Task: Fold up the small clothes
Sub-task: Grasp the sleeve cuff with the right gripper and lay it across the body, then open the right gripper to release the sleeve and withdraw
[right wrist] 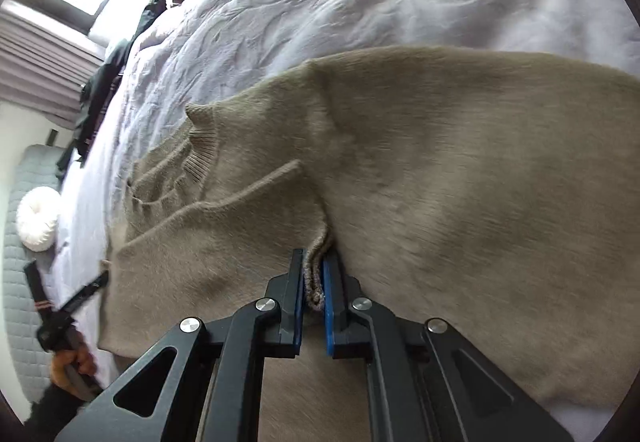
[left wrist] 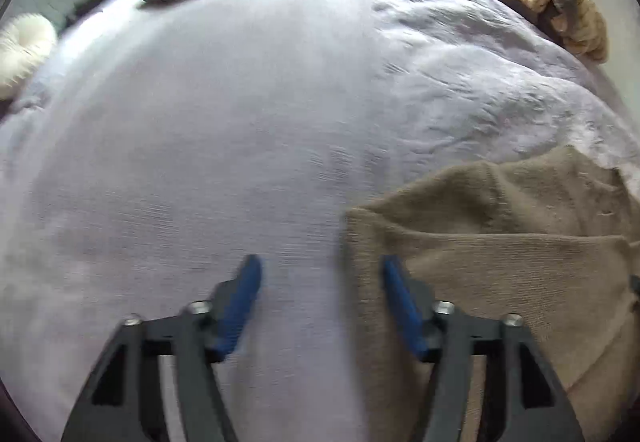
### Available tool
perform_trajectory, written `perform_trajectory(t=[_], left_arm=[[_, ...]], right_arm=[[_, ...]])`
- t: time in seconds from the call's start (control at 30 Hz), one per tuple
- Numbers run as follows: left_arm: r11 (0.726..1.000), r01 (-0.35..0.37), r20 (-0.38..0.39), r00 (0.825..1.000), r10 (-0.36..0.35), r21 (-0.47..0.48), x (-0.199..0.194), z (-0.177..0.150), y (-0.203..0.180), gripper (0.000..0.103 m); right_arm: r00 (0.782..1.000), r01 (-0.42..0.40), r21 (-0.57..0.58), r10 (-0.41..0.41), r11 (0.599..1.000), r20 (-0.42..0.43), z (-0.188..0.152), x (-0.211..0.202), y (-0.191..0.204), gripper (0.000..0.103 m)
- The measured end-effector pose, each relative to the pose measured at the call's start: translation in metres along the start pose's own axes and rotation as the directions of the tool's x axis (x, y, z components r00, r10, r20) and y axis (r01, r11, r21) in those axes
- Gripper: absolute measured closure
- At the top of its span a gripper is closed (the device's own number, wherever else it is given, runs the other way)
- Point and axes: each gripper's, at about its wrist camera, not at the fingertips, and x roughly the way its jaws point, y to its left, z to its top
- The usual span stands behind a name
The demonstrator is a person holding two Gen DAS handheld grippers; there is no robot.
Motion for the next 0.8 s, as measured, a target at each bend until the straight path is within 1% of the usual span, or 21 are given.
perform_trajectory(t=[0.07, 0.1, 0.13, 0.2, 0.27, 0.33, 0.4, 0.43, 0.47, 0.5, 0.53, 0.57, 0.6, 0.7, 0.8], left_arm=[[1.000, 0.028, 0.012, 1.000, -0.028, -0.007, -0.022, -0.002, 0.012, 0.037], [0.999, 0.040, 0.017, 0.999, -0.040, -0.007, -0.030, -0.003, 0.016, 0.037], [0.998, 0.055, 0.027, 0.998, -0.055, 0.002, -0.043, -0.007, 0.018, 0.037], [0.996, 0.081, 0.032, 0.996, -0.082, 0.035, -0.057, -0.017, 0.011, 0.037], [0.993, 0.089, 0.021, 0.996, -0.091, 0.071, -0.059, -0.026, 0.002, 0.037], [0.991, 0.059, -0.005, 0.998, -0.059, 0.122, -0.049, -0.039, -0.019, 0.037], [0.990, 0.019, -0.053, 0.999, -0.012, 0.141, -0.030, -0.051, -0.031, 0.037], [0.990, 0.003, -0.053, 0.999, 0.005, 0.143, -0.026, -0.057, -0.032, 0.037], [0.990, -0.013, -0.045, 0.999, 0.020, 0.143, -0.020, -0.061, -0.033, 0.034], [0.991, -0.019, -0.039, 0.999, 0.024, 0.131, -0.016, -0.065, -0.031, 0.034], [0.995, -0.008, -0.039, 0.999, 0.012, 0.101, -0.015, -0.067, -0.025, 0.031], [0.997, -0.007, -0.039, 0.999, 0.010, 0.079, -0.015, -0.068, -0.021, 0.024], [0.998, -0.017, -0.042, 0.999, 0.020, 0.056, -0.016, -0.067, -0.014, 0.022], [0.999, -0.009, -0.055, 0.998, 0.011, 0.042, -0.019, -0.066, -0.006, 0.021], [0.999, -0.025, -0.076, 0.997, 0.026, 0.021, -0.024, -0.065, -0.004, 0.021]], right_arm=[[0.997, 0.078, -0.007, -0.078, 0.997, 0.008, -0.002, -0.012, -0.002, 0.093], [0.995, 0.101, -0.003, -0.101, 0.995, 0.017, -0.003, -0.018, -0.003, 0.091], [0.994, 0.106, 0.010, -0.106, 0.994, 0.026, -0.005, -0.025, -0.003, 0.091], [0.997, 0.072, 0.026, -0.073, 0.997, 0.037, -0.008, -0.036, -0.001, 0.091], [0.999, 0.035, -0.010, -0.035, 0.999, 0.036, -0.013, -0.039, 0.012, 0.091], [0.999, 0.018, -0.080, -0.016, 0.997, 0.033, -0.015, -0.034, 0.032, 0.091], [1.000, 0.015, -0.125, -0.012, 0.992, 0.018, -0.016, -0.023, 0.046, 0.091], [1.000, 0.016, -0.142, -0.014, 0.990, 0.011, -0.016, -0.017, 0.051, 0.091], [0.999, 0.032, -0.161, -0.033, 0.986, -0.002, -0.016, -0.010, 0.053, 0.091], [0.997, 0.069, -0.186, -0.074, 0.980, -0.021, -0.017, -0.002, 0.054, 0.092], [0.995, 0.087, -0.198, -0.096, 0.976, -0.038, -0.018, 0.005, 0.051, 0.092], [0.996, 0.074, -0.194, -0.083, 0.978, -0.038, -0.018, 0.005, 0.047, 0.093], [0.996, 0.070, -0.189, -0.078, 0.979, -0.034, -0.017, 0.003, 0.043, 0.093], [0.996, 0.069, -0.176, -0.078, 0.982, -0.044, -0.018, -0.006, 0.032, 0.093], [0.995, 0.051, -0.119, -0.061, 0.992, -0.079, -0.021, -0.015, 0.012, 0.091]])
